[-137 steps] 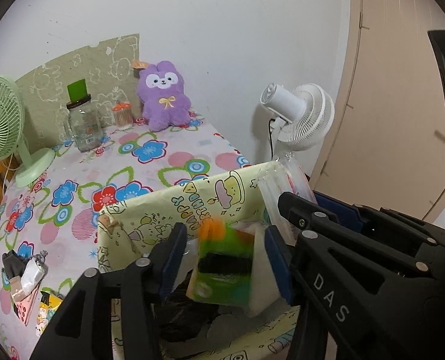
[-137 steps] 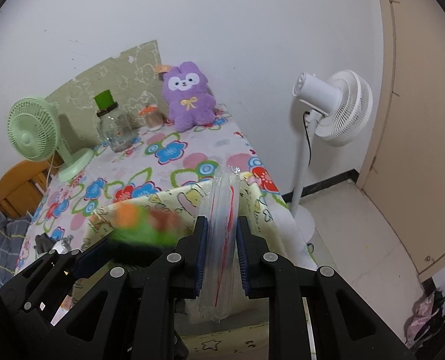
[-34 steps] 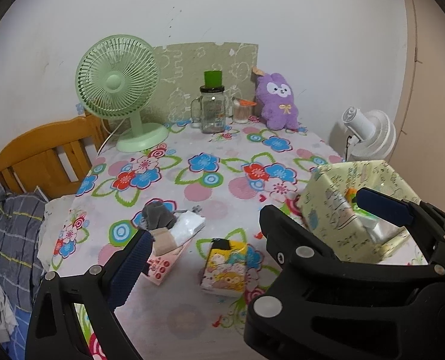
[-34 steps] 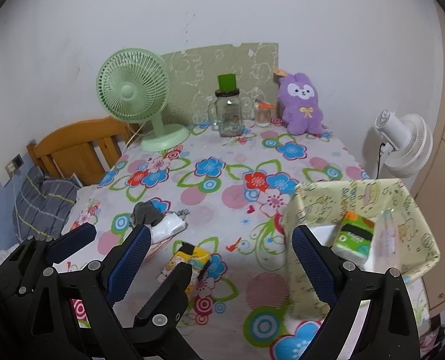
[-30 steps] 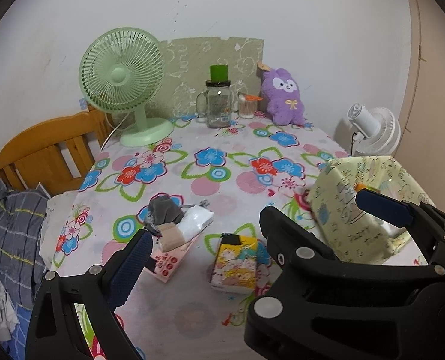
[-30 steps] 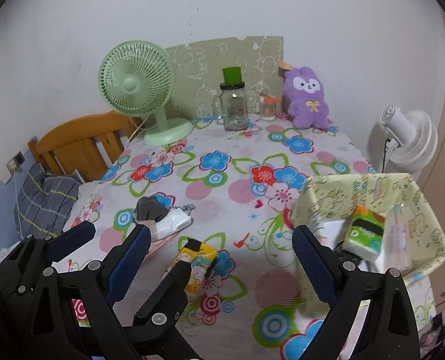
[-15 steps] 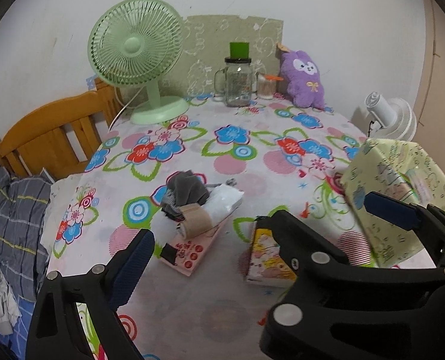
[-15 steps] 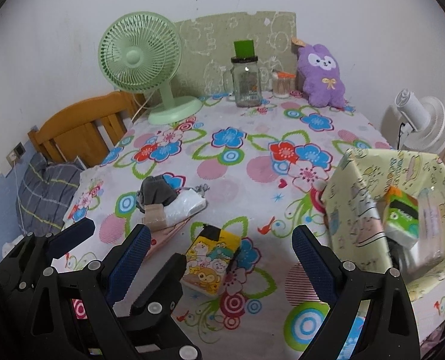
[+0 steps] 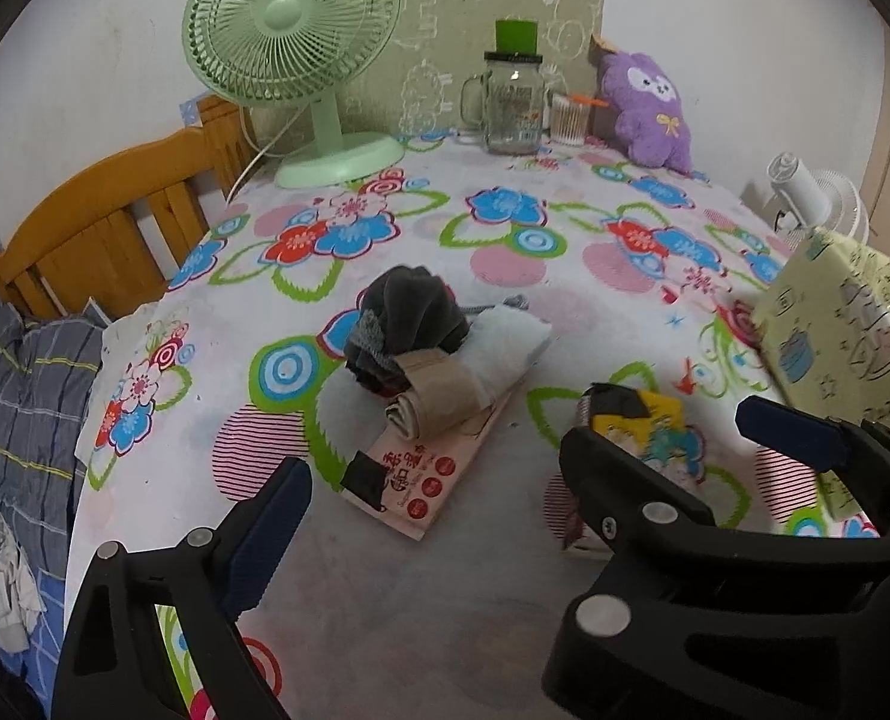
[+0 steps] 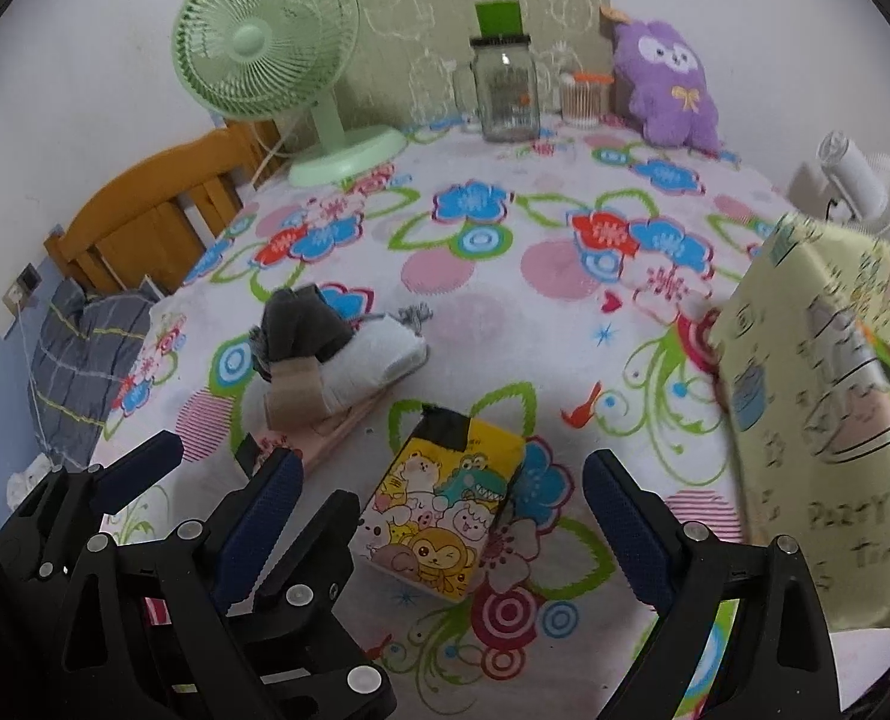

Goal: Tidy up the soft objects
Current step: 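Grasp the yellow cartoon tissue pack with the right tool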

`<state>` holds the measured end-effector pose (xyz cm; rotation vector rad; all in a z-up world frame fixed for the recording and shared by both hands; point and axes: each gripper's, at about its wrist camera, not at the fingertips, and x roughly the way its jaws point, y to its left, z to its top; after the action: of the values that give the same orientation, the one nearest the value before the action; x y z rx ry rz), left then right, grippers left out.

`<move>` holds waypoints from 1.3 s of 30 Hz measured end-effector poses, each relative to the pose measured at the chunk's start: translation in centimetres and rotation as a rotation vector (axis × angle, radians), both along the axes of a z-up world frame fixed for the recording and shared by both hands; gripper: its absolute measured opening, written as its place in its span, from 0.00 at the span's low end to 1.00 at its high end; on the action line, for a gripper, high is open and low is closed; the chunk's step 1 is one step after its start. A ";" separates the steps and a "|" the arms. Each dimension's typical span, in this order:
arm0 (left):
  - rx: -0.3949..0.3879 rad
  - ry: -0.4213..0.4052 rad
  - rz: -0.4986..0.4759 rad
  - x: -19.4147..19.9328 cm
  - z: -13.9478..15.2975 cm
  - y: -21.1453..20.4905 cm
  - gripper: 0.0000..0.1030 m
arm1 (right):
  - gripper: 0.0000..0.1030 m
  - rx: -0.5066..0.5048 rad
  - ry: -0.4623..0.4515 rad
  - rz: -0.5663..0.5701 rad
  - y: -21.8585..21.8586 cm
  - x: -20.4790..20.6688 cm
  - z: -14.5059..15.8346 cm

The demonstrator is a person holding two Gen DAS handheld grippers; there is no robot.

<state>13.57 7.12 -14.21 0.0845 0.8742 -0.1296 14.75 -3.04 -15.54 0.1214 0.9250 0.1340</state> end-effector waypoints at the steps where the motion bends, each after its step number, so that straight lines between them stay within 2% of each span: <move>1: 0.000 0.005 -0.001 0.1 -0.2 0.1 0.92 | 0.89 0.007 0.017 -0.003 0.0 0.2 -0.3; 14: -0.045 0.073 -0.015 2.3 -2.2 0.8 0.92 | 0.79 0.057 0.113 -0.005 0.6 2.4 -2.6; 16: -0.041 0.079 -0.021 2.5 -2.4 0.7 0.92 | 0.74 0.059 0.115 -0.004 0.6 2.6 -2.7; 17: -0.013 0.075 -0.022 2.6 -2.6 0.3 0.92 | 0.71 0.048 0.114 -0.011 0.5 2.7 -2.7; 18: -0.007 0.072 -0.024 2.7 -2.7 0.2 0.92 | 0.63 0.025 0.110 -0.017 0.5 2.9 -2.7; 23: -0.029 0.082 -0.030 3.1 -3.0 0.2 0.92 | 0.57 -0.005 0.093 -0.011 0.4 3.1 -2.7; 24: -0.033 0.081 -0.035 3.1 -2.9 0.1 0.90 | 0.52 -0.015 0.091 -0.015 0.4 3.2 -2.7; 31: -0.046 0.076 -0.069 3.0 -2.7 -0.2 0.77 | 0.51 -0.026 0.079 -0.012 0.2 3.3 -2.7; 34: -0.052 0.071 -0.086 2.8 -2.5 -0.4 0.66 | 0.50 -0.025 0.076 -0.013 0.1 3.2 -2.6; 36: -0.055 0.064 -0.095 2.6 -2.4 -0.6 0.47 | 0.50 -0.025 0.079 -0.015 0.1 3.2 -2.6; 39: -0.051 0.065 -0.086 2.7 -2.3 -0.7 0.41 | 0.49 -0.019 0.087 -0.019 -0.2 3.1 -2.5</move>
<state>16.30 6.37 -16.52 0.0707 0.9320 -0.2357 17.88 -3.22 -18.05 0.1196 1.0116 0.1026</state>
